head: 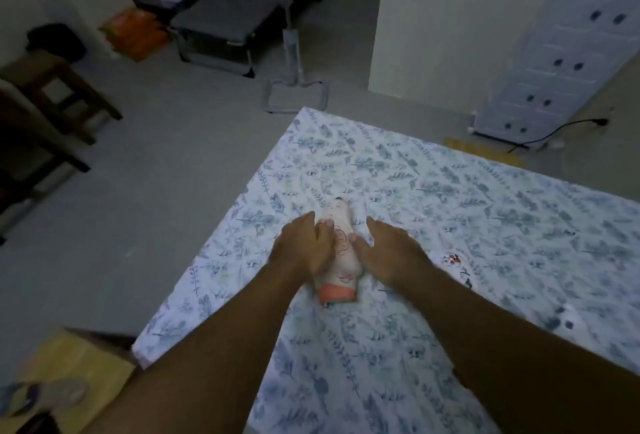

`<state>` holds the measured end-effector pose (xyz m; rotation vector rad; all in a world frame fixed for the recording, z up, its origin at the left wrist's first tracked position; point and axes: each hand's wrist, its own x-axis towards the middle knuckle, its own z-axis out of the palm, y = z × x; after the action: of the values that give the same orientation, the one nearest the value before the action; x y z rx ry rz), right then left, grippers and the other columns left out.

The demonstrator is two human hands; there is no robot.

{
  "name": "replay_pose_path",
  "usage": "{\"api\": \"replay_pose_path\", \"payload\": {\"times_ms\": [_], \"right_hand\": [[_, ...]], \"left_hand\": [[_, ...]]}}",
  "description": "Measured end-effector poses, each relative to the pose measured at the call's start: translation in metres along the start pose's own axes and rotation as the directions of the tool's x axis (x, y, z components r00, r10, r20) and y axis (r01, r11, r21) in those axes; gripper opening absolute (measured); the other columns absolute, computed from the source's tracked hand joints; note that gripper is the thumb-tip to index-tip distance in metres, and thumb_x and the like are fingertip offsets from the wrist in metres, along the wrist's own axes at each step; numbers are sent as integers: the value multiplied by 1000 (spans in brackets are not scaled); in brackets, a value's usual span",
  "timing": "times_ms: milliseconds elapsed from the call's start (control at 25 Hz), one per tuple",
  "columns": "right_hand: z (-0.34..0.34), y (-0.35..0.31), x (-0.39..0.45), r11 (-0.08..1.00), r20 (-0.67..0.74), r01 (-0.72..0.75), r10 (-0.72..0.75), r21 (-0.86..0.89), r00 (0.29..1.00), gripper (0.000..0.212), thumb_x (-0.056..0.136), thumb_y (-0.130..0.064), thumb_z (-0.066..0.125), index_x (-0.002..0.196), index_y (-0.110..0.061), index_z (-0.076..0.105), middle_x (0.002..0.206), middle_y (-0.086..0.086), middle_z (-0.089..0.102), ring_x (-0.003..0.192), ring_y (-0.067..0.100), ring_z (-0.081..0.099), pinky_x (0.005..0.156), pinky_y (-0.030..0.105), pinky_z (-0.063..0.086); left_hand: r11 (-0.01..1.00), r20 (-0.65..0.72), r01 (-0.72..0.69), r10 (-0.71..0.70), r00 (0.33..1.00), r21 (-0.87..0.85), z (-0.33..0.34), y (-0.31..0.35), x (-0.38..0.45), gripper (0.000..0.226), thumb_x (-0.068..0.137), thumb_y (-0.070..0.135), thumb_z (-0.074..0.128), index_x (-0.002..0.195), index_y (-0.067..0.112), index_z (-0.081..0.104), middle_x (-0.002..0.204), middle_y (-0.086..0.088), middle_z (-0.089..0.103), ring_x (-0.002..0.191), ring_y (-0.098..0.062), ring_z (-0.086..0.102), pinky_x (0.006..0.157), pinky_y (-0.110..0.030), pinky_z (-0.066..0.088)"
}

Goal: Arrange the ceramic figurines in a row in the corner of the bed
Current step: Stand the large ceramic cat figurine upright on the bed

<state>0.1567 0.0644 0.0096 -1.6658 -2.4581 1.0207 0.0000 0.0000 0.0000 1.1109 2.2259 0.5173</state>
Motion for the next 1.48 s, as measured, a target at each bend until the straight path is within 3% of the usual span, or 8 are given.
{"api": "replay_pose_path", "payload": {"times_ms": [160, 280, 440, 560, 720, 880, 1240, 1480], "right_hand": [[37, -13, 18, 929, 159, -171, 124, 328, 979, 59, 94, -59, 51, 140, -21, 47, 130, 9, 66, 113, 27, 65, 99, 40, 50], [43, -13, 26, 854, 143, -152, 91, 498, 985, 48, 91, -48, 64, 133, -30, 52, 113, -3, 73, 94, 13, 72, 88, 40, 59], [29, -8, 25, 705, 114, -92, 16, 703, 993, 54, 84, -28, 78, 126, -52, 53, 98, -24, 76, 94, -1, 73, 84, 30, 59], [20, -13, 17, 725, -34, 79, -77, 685, 996, 69, 80, -23, 81, 115, -73, 48, 107, -34, 71, 101, -11, 67, 76, 13, 57], [34, -6, 12, 641, -169, 186, -88, 744, 982, 70, 78, -11, 82, 130, -49, 55, 120, -17, 71, 111, 5, 68, 85, 26, 60], [48, -2, 3, 644, -209, 198, -60, 739, 976, 72, 77, -13, 83, 123, -59, 53, 119, -26, 66, 118, -2, 61, 86, 18, 56], [49, 5, 5, 673, -188, 176, -56, 718, 981, 72, 81, -6, 79, 123, -57, 53, 115, -27, 68, 111, -8, 62, 81, 11, 54], [58, 5, 4, 656, -238, 216, -57, 723, 970, 69, 82, -7, 77, 125, -55, 52, 118, -25, 66, 115, -2, 64, 86, 18, 57]], "left_hand": [[939, 150, 224, -190, 970, -261, 22, -24, 25, 58, 103, 52, 33, 139, 11, 53, 138, -17, 60, 125, -33, 57, 99, -36, 42], [864, 229, 241, -151, 962, -443, 18, -27, 35, 46, 104, 46, 42, 132, 13, 58, 128, -11, 66, 110, -24, 63, 97, -37, 50], [784, 236, 127, 26, 972, -607, -11, -30, 33, 56, 98, 46, 59, 149, 32, 41, 120, 8, 63, 104, -9, 67, 81, -26, 57], [728, 179, -51, 236, 955, -684, -22, -28, 29, 57, 100, 31, 62, 151, 40, 38, 124, 19, 63, 111, -1, 66, 79, -21, 59], [687, 114, -211, 396, 911, -695, -17, -34, 18, 56, 100, 23, 64, 151, 31, 42, 139, 18, 59, 128, -4, 57, 87, -22, 58], [704, 45, -268, 392, 919, -657, -7, -40, 9, 56, 95, 30, 70, 146, 34, 45, 141, 12, 58, 129, -7, 56, 96, -33, 57], [739, -29, -292, 347, 938, -607, 1, -39, 3, 62, 93, 39, 70, 148, 36, 44, 142, 16, 58, 128, -1, 57, 96, -35, 59], [750, -20, -294, 351, 936, -593, 4, -41, 3, 61, 95, 38, 67, 150, 38, 39, 145, 19, 55, 130, 0, 54, 101, -39, 55]]}}
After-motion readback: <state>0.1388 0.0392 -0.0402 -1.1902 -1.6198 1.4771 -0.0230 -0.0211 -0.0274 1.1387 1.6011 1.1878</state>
